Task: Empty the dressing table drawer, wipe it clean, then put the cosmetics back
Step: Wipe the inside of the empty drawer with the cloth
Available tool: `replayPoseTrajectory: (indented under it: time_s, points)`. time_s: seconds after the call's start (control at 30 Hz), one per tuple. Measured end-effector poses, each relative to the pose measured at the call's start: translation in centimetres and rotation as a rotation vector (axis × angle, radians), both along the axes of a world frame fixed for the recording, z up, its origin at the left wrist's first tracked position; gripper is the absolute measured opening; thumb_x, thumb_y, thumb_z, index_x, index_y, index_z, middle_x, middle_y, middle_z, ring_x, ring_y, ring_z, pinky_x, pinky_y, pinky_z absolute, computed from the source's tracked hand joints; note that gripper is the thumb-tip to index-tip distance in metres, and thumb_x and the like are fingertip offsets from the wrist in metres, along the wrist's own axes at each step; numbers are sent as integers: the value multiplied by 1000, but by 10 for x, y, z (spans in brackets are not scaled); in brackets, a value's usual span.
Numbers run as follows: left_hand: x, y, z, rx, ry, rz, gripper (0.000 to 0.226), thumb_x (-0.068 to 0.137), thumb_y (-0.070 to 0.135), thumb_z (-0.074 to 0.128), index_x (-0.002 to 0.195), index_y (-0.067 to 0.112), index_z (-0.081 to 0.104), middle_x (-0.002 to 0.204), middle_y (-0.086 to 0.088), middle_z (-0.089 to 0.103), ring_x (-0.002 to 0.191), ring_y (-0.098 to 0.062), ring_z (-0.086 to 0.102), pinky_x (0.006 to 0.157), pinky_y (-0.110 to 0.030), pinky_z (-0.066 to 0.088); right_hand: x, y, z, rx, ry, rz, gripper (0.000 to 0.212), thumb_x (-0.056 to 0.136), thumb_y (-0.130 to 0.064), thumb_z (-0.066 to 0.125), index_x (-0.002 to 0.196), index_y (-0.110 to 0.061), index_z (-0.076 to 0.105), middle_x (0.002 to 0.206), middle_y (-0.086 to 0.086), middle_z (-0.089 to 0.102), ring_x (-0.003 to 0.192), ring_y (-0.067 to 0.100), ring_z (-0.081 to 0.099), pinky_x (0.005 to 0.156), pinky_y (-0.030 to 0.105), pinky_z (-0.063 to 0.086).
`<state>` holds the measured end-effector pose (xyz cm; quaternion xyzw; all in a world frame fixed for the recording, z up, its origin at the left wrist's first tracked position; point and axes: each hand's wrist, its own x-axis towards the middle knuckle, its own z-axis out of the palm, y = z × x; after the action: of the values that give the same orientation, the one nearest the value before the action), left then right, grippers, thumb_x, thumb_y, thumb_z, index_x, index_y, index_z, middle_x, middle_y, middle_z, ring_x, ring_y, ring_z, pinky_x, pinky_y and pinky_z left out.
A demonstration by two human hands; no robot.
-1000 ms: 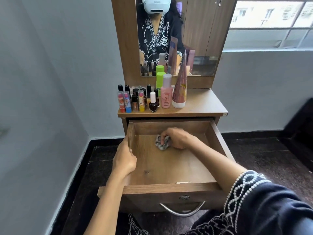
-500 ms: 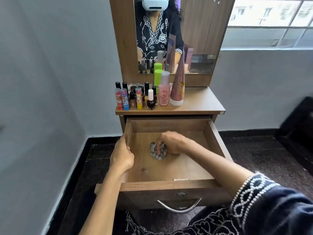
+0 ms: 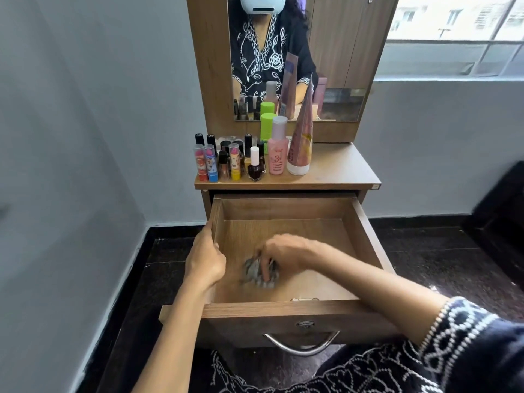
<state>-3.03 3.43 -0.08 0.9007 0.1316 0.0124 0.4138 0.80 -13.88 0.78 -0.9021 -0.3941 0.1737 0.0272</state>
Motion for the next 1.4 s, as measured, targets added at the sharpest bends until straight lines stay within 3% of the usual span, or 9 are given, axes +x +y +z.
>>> replayPoseTrajectory:
  time_s: [0.1, 0.2, 0.33, 0.57, 0.77, 0.93, 1.1, 1.3, 1.4]
  points:
    - [0, 1, -1, -6, -3, -16, 57, 96, 3, 37, 147, 17, 17, 152, -6, 26, 136, -24, 33, 107, -33, 31, -22, 4, -9, -23, 153, 197, 27, 82, -6, 63, 105, -16, 72, 135, 0, 51, 114, 22, 54, 92, 31, 45]
    - [0, 0, 0, -2, -2, -18, 57, 96, 4, 37, 147, 17, 17, 152, -6, 26, 136, -25, 32, 107, -35, 32, -16, -20, -2, -94, 244, 221, 23, 84, -4, 61, 102, -12, 73, 135, 4, 47, 123, 22, 47, 102, 34, 40]
    - [1, 0, -1, 4, 2, -18, 58, 96, 3, 37, 148, 16, 16, 152, -6, 25, 137, -25, 31, 108, -36, 31, 0, -36, 4, -189, 218, 114, 26, 80, -7, 68, 99, -24, 75, 127, -3, 40, 121, 20, 40, 103, 33, 39]
    - [1, -1, 0, 23, -3, 1, 58, 95, 3, 38, 147, 17, 17, 151, -6, 28, 134, -24, 36, 105, -34, 33, -10, 16, -6, -75, 168, 119, 24, 83, -14, 66, 99, -32, 72, 108, -9, 35, 111, 19, 41, 91, 37, 39]
    - [-2, 0, 0, 19, 8, -2, 56, 97, 5, 37, 148, 17, 16, 153, -6, 24, 137, -25, 31, 108, -35, 31, -15, -7, 2, -191, 252, 67, 34, 86, -18, 64, 115, -36, 65, 120, -3, 39, 115, 20, 38, 96, 38, 35]
    - [-1, -1, -1, 21, -5, -2, 58, 96, 5, 39, 148, 18, 17, 152, -6, 26, 136, -26, 33, 107, -36, 33, -17, -44, 9, -319, 304, 7, 32, 86, -18, 64, 112, -37, 65, 117, -8, 37, 117, 18, 38, 95, 35, 35]
    - [1, 0, -3, 13, 8, 14, 57, 96, 5, 37, 148, 19, 15, 153, -5, 24, 137, -24, 32, 107, -35, 32, -20, -1, 6, -212, 225, 55, 22, 86, -18, 63, 101, -32, 68, 119, -2, 40, 117, 20, 39, 99, 46, 33]
    - [2, 0, -3, 21, 8, 22, 57, 96, 5, 38, 148, 19, 16, 153, -5, 23, 137, -24, 32, 108, -35, 30, -21, 71, 0, -105, 187, 31, 43, 87, -17, 60, 129, -16, 52, 135, 9, 45, 122, 31, 46, 101, 43, 38]
    - [3, 0, -4, 21, 13, 24, 58, 96, 5, 38, 147, 18, 17, 153, -5, 25, 136, -25, 33, 107, -35, 31, -22, 62, 1, -100, 262, 43, 41, 89, -13, 56, 126, -28, 57, 137, 7, 36, 124, 30, 40, 105, 44, 36]
